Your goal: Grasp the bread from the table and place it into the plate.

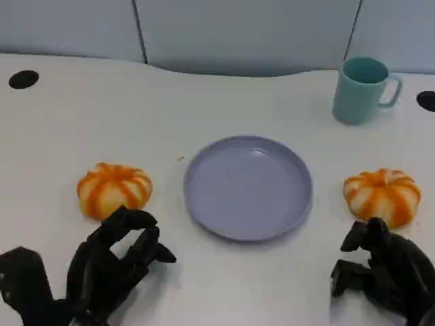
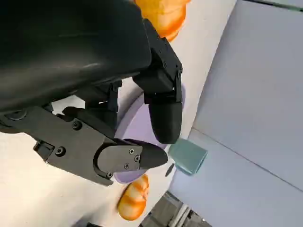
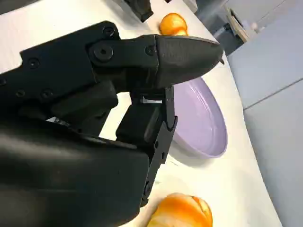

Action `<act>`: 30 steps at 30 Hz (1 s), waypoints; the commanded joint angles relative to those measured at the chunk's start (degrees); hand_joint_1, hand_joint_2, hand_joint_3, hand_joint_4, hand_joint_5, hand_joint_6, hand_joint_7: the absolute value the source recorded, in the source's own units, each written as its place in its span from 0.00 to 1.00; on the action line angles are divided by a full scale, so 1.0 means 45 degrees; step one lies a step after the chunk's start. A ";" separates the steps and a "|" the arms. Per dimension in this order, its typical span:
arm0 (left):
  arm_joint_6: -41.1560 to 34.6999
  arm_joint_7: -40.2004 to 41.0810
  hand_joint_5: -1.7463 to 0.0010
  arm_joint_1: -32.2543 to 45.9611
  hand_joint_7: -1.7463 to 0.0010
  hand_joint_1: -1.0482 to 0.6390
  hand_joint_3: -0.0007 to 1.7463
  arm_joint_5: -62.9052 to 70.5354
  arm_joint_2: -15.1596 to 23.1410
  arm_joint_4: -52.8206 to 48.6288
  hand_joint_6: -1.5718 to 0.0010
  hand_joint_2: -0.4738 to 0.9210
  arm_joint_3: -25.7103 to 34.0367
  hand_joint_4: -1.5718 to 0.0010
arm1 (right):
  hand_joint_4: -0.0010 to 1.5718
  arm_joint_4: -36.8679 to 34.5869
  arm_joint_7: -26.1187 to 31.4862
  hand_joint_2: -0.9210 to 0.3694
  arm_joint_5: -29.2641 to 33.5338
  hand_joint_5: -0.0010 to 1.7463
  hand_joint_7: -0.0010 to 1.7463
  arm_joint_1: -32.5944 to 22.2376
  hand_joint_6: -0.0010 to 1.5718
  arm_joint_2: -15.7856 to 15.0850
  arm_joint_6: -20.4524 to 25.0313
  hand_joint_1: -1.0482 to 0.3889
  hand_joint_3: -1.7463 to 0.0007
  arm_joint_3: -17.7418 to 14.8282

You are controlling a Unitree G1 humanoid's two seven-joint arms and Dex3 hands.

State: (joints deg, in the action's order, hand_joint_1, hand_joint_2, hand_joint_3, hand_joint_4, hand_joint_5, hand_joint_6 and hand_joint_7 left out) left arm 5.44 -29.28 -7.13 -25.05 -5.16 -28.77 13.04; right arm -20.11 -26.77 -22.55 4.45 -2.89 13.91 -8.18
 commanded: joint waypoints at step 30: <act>-0.0352 0.0048 0.11 0.0194 0.24 0.36 0.19 -0.0106 0.0292 0.0428 0.62 0.93 -0.0008 0.58 | 0.79 -0.0054 0.0116 0.00 0.0112 0.67 0.61 -0.0361 0.73 -0.0104 0.0119 0.41 0.76 -0.0018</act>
State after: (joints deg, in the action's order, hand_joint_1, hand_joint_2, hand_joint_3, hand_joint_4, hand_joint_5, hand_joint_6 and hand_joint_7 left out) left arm 3.60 -28.90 -6.26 -25.73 -5.00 -27.04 12.87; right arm -18.89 -26.64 -22.47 3.56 -2.81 13.87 -8.04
